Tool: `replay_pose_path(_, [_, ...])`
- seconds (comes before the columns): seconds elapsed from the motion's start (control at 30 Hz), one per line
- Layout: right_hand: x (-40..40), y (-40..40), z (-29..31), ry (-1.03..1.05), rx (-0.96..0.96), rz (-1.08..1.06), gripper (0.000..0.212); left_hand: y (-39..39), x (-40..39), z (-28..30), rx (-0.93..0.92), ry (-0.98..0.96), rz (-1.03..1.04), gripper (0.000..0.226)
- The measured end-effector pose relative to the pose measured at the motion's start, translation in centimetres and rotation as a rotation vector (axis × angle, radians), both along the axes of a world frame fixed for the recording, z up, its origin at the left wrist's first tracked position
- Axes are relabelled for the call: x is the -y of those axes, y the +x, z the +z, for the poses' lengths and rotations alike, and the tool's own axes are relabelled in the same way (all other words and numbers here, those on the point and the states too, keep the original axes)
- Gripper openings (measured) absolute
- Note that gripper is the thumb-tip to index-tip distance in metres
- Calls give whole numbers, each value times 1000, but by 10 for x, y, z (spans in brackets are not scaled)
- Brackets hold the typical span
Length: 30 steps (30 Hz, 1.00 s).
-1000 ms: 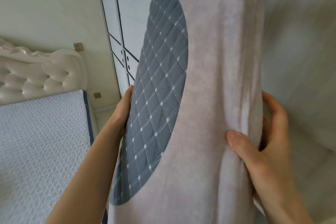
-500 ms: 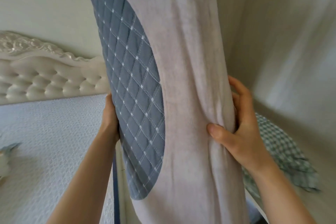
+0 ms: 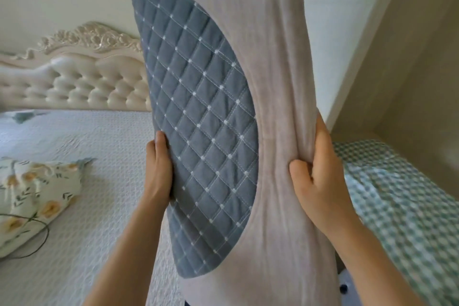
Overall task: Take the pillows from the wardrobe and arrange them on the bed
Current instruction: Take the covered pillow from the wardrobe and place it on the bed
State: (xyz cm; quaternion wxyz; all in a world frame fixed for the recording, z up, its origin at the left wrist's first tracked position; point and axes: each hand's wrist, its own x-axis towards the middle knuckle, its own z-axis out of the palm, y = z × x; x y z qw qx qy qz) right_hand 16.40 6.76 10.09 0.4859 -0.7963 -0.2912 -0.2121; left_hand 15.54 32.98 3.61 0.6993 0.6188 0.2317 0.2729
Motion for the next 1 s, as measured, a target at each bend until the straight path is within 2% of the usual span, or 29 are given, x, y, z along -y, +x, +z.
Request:
replay_pose_path(0.1, [-25,35,-14,34,54,40,70,8,-19,-8,32,132,45,73])
replay_pose_path(0.2, [-52,72,-23,-34,104,42,68,23,-40,-14,39,235,67,75])
replay_pose_path(0.33, [-88,121,-36,-110,39,50,72,51,-65,-25,9,295,133,82])
replay_pose_path(0.77, [-166,248,-96,-205,-151,117,71,147,-131,-78,-249,284,250,79])
replay_pose_path(1.0, [-198,329,-122,-229,-194,176,73,216,-158,-94,-345,317,322,79])
